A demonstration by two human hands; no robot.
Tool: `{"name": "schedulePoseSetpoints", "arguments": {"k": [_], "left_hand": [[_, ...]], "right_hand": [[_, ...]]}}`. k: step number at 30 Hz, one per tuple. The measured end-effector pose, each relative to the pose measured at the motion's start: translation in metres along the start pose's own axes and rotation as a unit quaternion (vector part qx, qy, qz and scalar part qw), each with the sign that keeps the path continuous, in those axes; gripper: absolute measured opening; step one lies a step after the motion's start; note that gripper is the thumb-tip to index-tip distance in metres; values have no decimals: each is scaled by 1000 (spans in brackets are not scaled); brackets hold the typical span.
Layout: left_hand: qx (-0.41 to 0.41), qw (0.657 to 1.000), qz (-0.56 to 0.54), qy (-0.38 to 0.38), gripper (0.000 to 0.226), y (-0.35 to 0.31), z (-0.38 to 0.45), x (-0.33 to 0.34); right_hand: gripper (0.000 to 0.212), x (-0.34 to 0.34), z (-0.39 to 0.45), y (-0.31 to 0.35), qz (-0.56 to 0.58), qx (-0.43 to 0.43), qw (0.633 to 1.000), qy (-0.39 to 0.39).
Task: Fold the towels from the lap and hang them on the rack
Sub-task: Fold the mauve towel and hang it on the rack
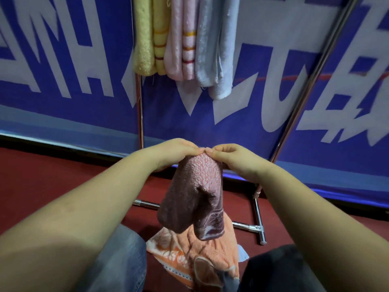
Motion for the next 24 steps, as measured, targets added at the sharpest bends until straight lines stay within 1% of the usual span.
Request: {"name": "schedulePoseSetpoints", "arguments": {"k": [3, 6, 8, 11, 12, 14, 16, 21, 24], "left_hand": [[15, 999, -3, 37, 22, -32, -8, -7], [29, 997, -1, 66, 22, -67, -19, -16], [44, 997, 5, 68, 20, -90, -24, -25], [65, 997, -8, 49, 20, -127, -28, -36], [68, 996, -22, 43, 21, -138, -27, -39], [76, 996, -42, 31, 19, -161, -24, -46], [78, 996, -34, 14, 21, -182, -17, -56], [105, 993, -45, -8, 31, -238, -2, -74], [129, 990, -60, -19, 26, -271, 10, -79]], "right_hand": [[29, -7, -11, 35, -39, -10, 999, -2], [45, -18, -23, 70, -78, -11, 997, -23], [47, -25, -32, 93, -96, -8, 995, -37], [27, -36, -44, 132, -94, -18, 994, -57], [24, -41, -48, 144, -96, -23, 993, -66], [29, -52, -54, 169, -109, -32, 990, -83], [33, -62, -61, 193, -124, -44, 987, -91], [34, -90, -72, 246, -147, -57, 981, -109], [33, -108, -75, 273, -147, -79, 977, -133]]}}
Point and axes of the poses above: each hand's wrist, its own z-axis towards the middle knuckle, its own x-axis out of the palm, y = z × x, the point moved 7 cm from there along z, towards the middle knuckle, and after that the axes turned 15 degrees about z, right-handed, at the moved point
